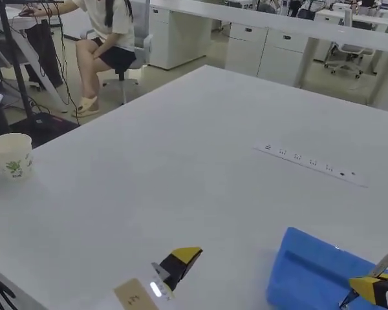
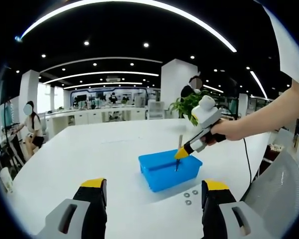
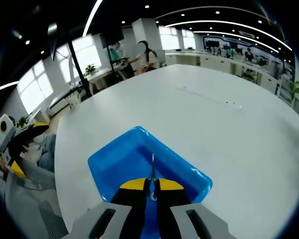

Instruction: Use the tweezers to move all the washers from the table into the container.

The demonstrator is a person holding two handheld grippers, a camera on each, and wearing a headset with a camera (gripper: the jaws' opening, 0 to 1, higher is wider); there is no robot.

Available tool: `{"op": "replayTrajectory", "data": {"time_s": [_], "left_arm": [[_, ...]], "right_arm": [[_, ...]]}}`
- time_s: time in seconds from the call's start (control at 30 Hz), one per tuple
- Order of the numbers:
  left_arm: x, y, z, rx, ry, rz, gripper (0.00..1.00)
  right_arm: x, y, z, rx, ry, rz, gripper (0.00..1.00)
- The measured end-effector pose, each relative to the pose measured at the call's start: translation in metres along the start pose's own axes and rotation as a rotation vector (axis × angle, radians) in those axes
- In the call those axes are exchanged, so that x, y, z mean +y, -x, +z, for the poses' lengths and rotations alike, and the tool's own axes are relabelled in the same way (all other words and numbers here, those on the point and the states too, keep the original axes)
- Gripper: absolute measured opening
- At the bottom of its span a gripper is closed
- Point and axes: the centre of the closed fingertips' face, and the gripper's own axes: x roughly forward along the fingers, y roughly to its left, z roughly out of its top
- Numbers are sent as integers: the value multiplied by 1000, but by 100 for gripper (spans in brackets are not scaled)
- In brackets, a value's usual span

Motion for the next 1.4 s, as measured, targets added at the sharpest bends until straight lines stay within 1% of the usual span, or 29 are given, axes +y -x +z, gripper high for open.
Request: {"op": "replayTrajectory", "data": {"time_s": [0.07, 0.13, 0.17, 0.3, 0.37, 0.5, 0.6, 0.77, 0.87, 0.97, 1.07, 1.2, 1.4], "left_arm": [[1, 0, 0, 2, 0, 2, 79], [1, 0, 0, -1, 0, 4, 79], [1, 0, 0, 2, 1, 4, 78], [1, 0, -1, 8, -2, 4, 78], [1, 0, -1, 8, -3, 4, 78], [1, 0, -2, 11, -3, 4, 78], [0, 0, -2, 14, -2, -1, 77], [-1, 0, -3, 19, -2, -4, 76], [-1, 0, -3, 18, -3, -5, 76], [-1, 0, -3, 20, -3, -6, 76], [-1, 0, -3, 19, -4, -5, 75], [-1, 0, -3, 17, -5, -6, 75], [-1, 0, -3, 21, -6, -8, 75]], "right_arm": [[1, 1, -1, 4, 18, -3, 3], [1, 4, -1, -1, 15, -1, 3], [3, 6, 1, -14, 3, 4, 3], [6, 15, 9, -43, 3, 10, 3], [7, 19, 12, -63, -11, 17, 3], [11, 27, 17, -88, -26, 21, 3], [16, 33, 22, -107, -32, 31, 3], [24, 47, 25, -126, -18, 40, 3], [28, 52, 27, -138, -21, 42, 3], [35, 57, 29, -150, -22, 51, 3], [44, 62, 27, -147, -10, 66, 3], [55, 66, 20, -134, -1, 82, 3], [68, 65, 10, -115, 4, 98, 3]]}}
